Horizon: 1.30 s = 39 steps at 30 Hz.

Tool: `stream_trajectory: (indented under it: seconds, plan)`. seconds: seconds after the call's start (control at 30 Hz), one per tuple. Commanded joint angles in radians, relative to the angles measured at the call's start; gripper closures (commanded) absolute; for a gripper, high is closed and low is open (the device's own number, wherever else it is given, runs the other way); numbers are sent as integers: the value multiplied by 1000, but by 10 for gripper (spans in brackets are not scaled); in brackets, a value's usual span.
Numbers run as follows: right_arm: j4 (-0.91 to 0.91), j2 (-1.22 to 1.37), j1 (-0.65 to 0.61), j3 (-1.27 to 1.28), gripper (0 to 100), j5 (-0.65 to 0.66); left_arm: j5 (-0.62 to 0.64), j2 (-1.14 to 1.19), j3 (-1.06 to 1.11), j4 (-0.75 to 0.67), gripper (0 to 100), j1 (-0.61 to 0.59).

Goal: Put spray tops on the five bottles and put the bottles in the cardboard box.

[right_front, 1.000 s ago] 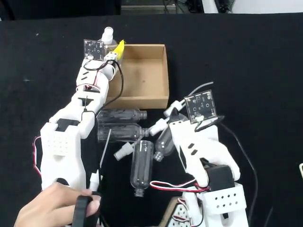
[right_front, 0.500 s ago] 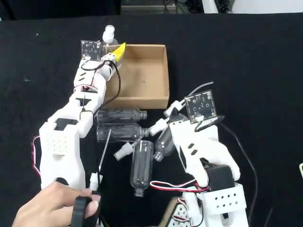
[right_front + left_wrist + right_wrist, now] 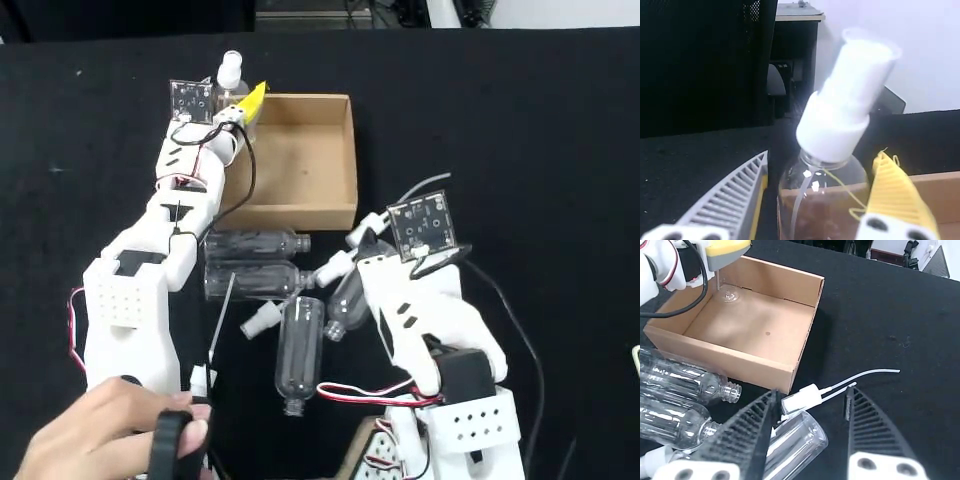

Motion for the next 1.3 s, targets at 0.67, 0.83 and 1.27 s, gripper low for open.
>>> stream_trajectory:
  seconds: [0.67, 0.83, 1.27]
  plan:
    - [-25, -15, 17, -51, 798, 14, 6, -28, -48, -20, 600, -12]
    - [-25, -15, 17, -51, 798, 14, 8, -58, 1, -49, 600, -8]
    - [-25, -15, 17, -51, 798, 14, 8, -218, 186, -69, 599, -15]
